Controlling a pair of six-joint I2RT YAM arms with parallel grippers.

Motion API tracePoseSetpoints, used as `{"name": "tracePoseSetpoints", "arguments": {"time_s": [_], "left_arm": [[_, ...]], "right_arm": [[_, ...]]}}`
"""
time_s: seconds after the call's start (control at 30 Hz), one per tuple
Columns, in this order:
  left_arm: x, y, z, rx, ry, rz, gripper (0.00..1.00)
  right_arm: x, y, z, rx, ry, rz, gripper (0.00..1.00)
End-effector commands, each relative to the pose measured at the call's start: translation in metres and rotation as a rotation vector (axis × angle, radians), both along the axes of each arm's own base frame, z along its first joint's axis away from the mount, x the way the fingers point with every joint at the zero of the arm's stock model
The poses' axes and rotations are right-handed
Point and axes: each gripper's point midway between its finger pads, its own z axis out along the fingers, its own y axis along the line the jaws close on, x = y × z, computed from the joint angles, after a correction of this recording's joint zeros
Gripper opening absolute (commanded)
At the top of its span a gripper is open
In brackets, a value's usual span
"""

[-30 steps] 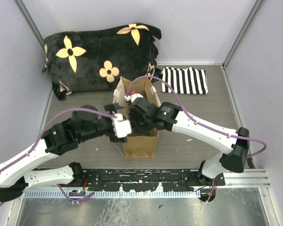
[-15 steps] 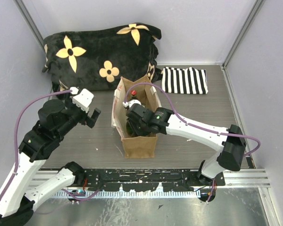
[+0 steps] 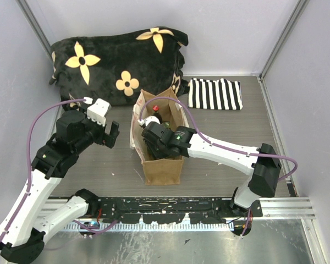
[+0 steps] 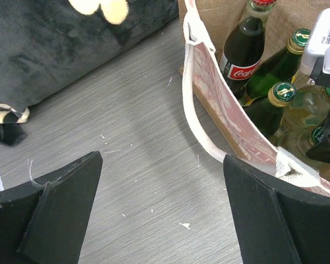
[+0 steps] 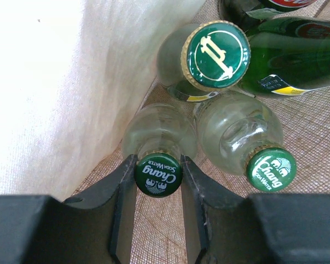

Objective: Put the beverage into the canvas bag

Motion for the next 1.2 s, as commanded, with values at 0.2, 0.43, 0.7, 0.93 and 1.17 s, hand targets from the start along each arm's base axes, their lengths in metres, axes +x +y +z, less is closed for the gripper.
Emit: {"name": "tracePoseSetpoints", "arguments": {"time_s": [0.2,0.43,0.7,0.93,1.17], "left_arm": [[0.005,-0.017,-0.004,-0.056,0.01,-0.051,0.98],[0.008,-0.024,-0.004,-0.066,0.017,-0.08,0.98],[0.009,-0.033,0.002,-0.085,0.016,-0.116,0.98],[0.003,-0.059,0.011,-0.153,0.089,-0.228,0.98],[0.009,-0.075,0.024,-0.197,0.119,-0.261,0.98]], "right_arm": [[0.014,0.01,0.013,0.046,-0.066,-0.019,0.44],[0.019,0.013,0.043,0.089,-0.106,-0.022,0.6],[0.031,0.013,0.085,0.15,-0.189,-0.065,0.66],[0.064,-0.006,0.156,0.255,-0.358,-0.216,0.78],[0.112,-0.08,0.183,0.365,-0.401,-0.467,1.0]]}}
